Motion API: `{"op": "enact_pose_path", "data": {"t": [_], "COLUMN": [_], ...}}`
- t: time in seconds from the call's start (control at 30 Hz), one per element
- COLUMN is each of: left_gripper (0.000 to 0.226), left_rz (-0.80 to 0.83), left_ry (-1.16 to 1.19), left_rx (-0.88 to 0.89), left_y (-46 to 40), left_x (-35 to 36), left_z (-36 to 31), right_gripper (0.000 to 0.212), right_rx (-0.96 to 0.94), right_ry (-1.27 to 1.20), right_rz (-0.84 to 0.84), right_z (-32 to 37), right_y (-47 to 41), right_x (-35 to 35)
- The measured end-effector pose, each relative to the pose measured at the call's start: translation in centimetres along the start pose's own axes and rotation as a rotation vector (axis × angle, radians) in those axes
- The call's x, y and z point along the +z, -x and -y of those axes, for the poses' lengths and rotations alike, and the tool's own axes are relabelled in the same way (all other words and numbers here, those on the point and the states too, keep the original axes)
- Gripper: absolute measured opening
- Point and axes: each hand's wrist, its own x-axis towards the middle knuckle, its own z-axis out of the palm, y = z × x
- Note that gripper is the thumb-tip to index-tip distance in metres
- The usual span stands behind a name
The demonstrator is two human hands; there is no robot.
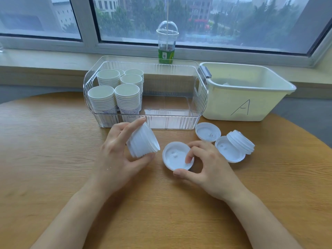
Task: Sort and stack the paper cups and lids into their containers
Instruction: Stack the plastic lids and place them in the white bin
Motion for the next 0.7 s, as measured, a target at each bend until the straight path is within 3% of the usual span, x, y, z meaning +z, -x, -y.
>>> {"op": "enact_pose_path", "data": {"t": [0.27, 0.53, 0.7], "left_gripper": [0.084, 0.083, 0.084], "left_rz": [0.076, 0.069, 0.074], "left_ry": [-0.008, 0.019, 0.048], "left_rx": [0.034, 0.033, 0.033], "left_y": [0.2, 0.2, 0.3], "left_x": [0.7, 0.6, 0.5], "left_z": [0.1, -0.1, -0.8], "right_gripper": [0.082, 0.078, 0.073], "right_rx": [-0.002, 0.029, 0.064], "right_ry": [0.012, -0.06, -0.272], "right_rz": [-0.024, -0.17, -0.261], "right_z": [0.6, 0.8, 1.1], "right_y": [0.2, 0.1, 0.0], "right_x": [-0.4, -0.9, -1.2]}}
